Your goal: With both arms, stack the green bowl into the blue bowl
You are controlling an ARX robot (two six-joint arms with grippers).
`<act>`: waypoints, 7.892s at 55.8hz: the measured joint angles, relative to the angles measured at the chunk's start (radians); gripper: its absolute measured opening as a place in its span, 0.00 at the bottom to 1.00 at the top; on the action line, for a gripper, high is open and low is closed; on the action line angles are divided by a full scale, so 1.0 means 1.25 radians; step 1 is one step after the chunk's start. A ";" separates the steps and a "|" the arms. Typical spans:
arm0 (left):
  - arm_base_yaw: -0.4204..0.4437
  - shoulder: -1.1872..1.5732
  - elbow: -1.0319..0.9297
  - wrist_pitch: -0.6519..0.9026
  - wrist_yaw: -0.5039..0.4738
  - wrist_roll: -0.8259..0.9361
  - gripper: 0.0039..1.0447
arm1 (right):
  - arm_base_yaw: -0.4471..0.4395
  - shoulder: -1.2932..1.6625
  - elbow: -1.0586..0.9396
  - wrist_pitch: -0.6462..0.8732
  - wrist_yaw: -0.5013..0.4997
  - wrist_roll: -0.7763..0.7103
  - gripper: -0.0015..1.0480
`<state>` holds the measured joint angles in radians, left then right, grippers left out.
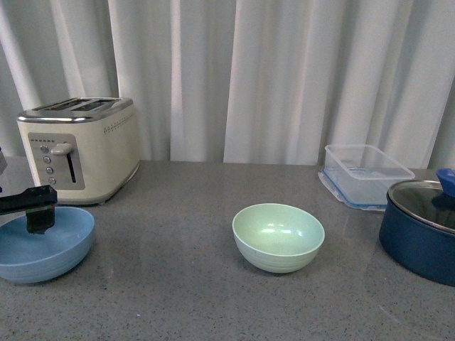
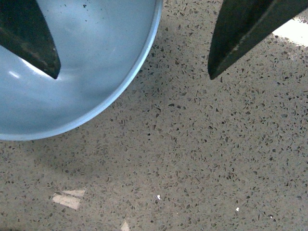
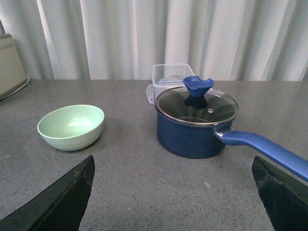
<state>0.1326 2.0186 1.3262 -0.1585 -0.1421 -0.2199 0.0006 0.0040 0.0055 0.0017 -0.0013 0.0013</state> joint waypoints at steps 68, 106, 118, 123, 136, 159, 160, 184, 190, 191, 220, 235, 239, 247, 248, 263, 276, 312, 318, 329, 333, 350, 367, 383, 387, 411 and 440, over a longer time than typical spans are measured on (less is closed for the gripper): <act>-0.058 -0.127 -0.060 0.007 0.097 -0.054 0.03 | 0.000 0.000 0.000 0.000 0.000 0.000 0.90; -0.225 -0.049 -0.054 0.049 0.103 -0.122 0.03 | 0.000 0.000 0.000 0.000 0.000 0.000 0.90; -0.229 -0.026 -0.054 0.066 0.114 -0.125 0.03 | 0.000 0.000 0.000 0.000 0.000 0.000 0.90; -0.231 -0.024 -0.053 0.069 0.121 -0.126 0.04 | 0.000 0.000 0.000 0.000 0.000 0.000 0.90; -0.230 -0.023 -0.049 0.069 0.140 -0.128 0.47 | 0.000 0.000 0.000 0.000 0.000 0.000 0.90; -0.264 -0.324 -0.268 0.352 0.189 -0.026 0.93 | 0.000 0.000 0.000 0.000 0.000 0.000 0.90; -0.268 -0.353 -0.291 0.384 0.187 -0.018 0.93 | 0.000 0.000 0.000 0.000 0.000 0.000 0.90; -0.205 -0.662 -0.774 0.792 0.016 0.164 0.09 | 0.000 0.000 0.000 0.000 0.000 0.000 0.90; -0.193 -0.707 -0.827 0.793 0.034 0.169 0.03 | 0.000 0.000 0.000 0.000 0.000 0.000 0.90; -0.191 -0.716 -0.837 0.793 0.037 0.169 0.03 | 0.000 0.000 0.000 0.000 0.000 0.000 0.90; -0.108 -1.023 -1.009 0.659 0.111 0.170 0.03 | 0.000 0.000 0.000 0.000 0.000 0.000 0.90; -0.108 -1.118 -1.043 0.612 0.112 0.170 0.03 | 0.000 0.000 0.000 0.000 0.000 0.000 0.90; -0.108 -1.157 -1.043 0.577 0.112 0.170 0.03 | 0.000 0.000 0.000 0.000 0.000 0.000 0.90; -0.108 -1.225 -1.044 0.513 0.112 0.170 0.03 | 0.000 0.000 0.000 0.000 0.000 0.000 0.90; -0.108 -1.234 -1.044 0.504 0.112 0.170 0.03 | 0.000 0.000 0.000 0.000 0.000 0.000 0.90; -0.108 -1.344 -1.044 0.400 0.112 0.170 0.03 | 0.000 0.000 0.000 0.000 0.000 0.000 0.90; -0.108 -1.418 -1.044 0.327 0.112 0.170 0.03 | 0.000 0.000 0.000 0.000 0.000 0.000 0.90; -0.108 -1.612 -1.044 0.127 0.114 0.170 0.13 | 0.000 0.000 0.000 0.000 0.000 0.000 0.90; -0.108 -1.612 -1.044 0.127 0.114 0.170 0.32 | 0.000 0.000 0.000 0.000 0.000 0.000 0.90; -0.108 -1.612 -1.044 0.127 0.113 0.170 0.65 | 0.000 0.000 0.000 0.000 0.000 0.000 0.90; -0.108 -1.612 -1.044 0.127 0.114 0.170 0.77 | 0.000 0.000 0.000 0.000 0.000 0.000 0.90; -0.108 -1.612 -1.044 0.127 0.114 0.172 0.94 | 0.000 0.000 0.000 0.000 0.000 0.000 0.90; -0.108 -1.612 -1.044 0.127 0.114 0.172 0.94 | 0.025 0.068 0.045 -0.059 -0.023 -0.073 0.90; -0.108 -1.612 -1.044 0.127 0.113 0.172 0.94 | 0.114 0.381 0.258 0.074 -0.050 -0.084 0.90; -0.108 -1.612 -1.044 0.127 0.113 0.172 0.94 | 0.149 0.515 0.347 0.102 -0.030 -0.091 0.90; -0.108 -1.612 -1.044 0.127 0.114 0.172 0.94 | 0.205 1.192 0.855 -0.089 -0.029 -0.002 0.90; -0.108 -1.612 -1.044 0.127 0.113 0.172 0.94 | 0.232 1.648 1.225 -0.251 0.078 0.086 0.90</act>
<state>-0.0021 0.0040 0.0216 0.0006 -0.0006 -0.0051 0.2905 2.0640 1.5368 -0.3115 0.0963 0.1085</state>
